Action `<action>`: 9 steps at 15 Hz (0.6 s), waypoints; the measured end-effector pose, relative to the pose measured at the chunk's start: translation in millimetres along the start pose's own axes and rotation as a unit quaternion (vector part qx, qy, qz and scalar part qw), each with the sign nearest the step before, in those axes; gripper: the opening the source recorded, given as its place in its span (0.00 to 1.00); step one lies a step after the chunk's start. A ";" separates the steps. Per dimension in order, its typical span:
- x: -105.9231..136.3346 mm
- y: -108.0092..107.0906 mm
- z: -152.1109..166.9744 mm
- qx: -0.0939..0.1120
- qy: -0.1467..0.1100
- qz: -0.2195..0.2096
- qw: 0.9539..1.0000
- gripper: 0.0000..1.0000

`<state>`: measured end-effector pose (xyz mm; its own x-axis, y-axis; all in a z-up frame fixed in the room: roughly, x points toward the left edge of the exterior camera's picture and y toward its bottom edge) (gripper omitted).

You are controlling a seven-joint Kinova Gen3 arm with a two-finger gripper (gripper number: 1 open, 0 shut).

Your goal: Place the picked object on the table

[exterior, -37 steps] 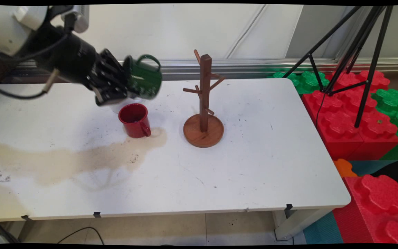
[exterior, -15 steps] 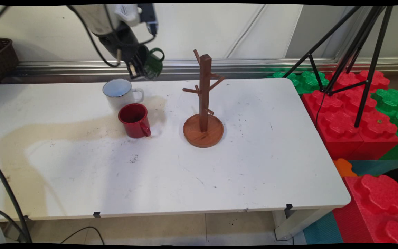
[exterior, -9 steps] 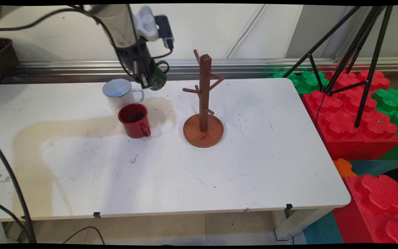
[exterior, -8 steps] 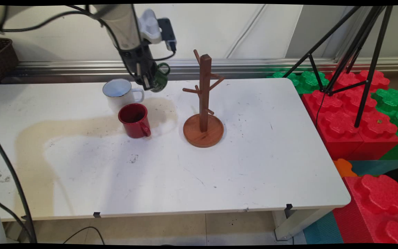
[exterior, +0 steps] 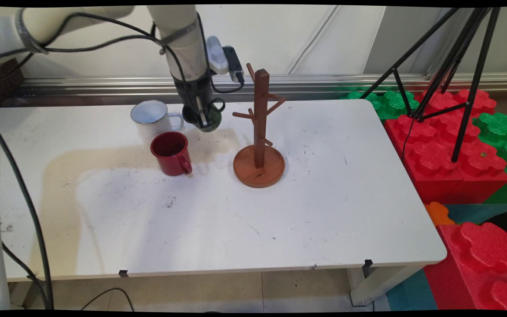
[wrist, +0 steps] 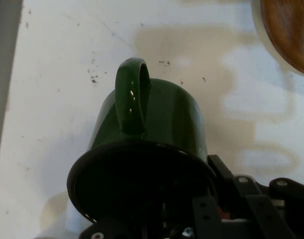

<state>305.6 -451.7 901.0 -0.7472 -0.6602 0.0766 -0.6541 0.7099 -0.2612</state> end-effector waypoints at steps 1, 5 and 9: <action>4.2 0.0 7.0 -0.003 -0.005 -0.003 1.000 0.00; 14.4 -1.8 25.5 -0.010 -0.019 -0.011 1.000 0.00; 24.7 -1.4 45.8 -0.023 -0.030 -0.016 0.999 0.00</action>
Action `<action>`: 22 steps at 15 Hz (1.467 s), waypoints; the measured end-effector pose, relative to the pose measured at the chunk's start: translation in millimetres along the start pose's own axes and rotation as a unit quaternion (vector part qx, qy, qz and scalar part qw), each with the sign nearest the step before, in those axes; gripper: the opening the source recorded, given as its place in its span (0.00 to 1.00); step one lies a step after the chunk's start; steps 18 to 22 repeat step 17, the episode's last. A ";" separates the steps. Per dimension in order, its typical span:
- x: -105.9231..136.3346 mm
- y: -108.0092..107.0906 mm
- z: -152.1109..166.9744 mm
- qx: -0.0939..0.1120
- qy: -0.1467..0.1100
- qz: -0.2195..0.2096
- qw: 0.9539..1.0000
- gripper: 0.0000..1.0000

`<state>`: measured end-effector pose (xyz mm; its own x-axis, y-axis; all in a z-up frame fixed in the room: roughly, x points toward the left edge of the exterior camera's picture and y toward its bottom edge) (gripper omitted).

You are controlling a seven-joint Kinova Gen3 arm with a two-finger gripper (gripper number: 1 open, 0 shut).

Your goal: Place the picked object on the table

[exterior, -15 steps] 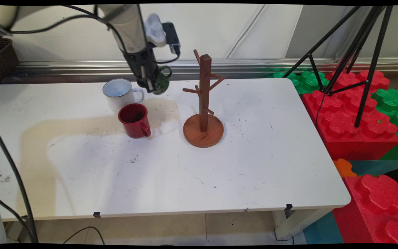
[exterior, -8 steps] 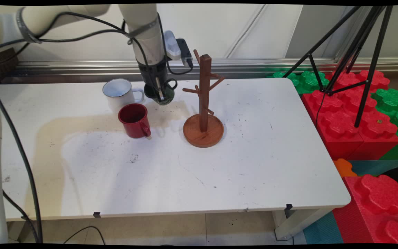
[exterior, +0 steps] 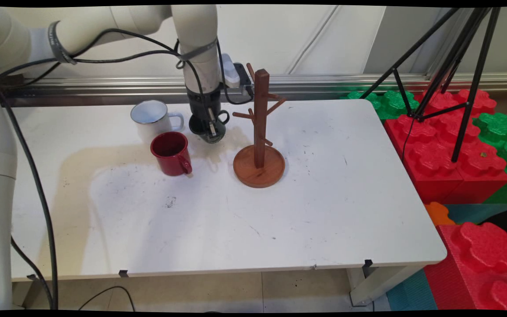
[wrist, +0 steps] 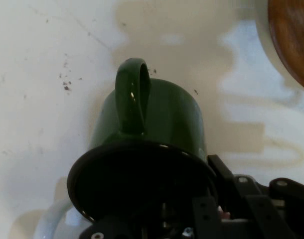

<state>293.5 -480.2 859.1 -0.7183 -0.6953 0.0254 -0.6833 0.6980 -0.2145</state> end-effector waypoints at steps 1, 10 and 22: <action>1.2 -0.2 2.6 -0.001 -0.002 -0.001 1.000 0.00; 16.6 -2.5 28.5 -0.013 -0.021 -0.007 1.000 1.00; 27.4 -0.8 35.1 -0.010 -0.022 -0.002 1.000 1.00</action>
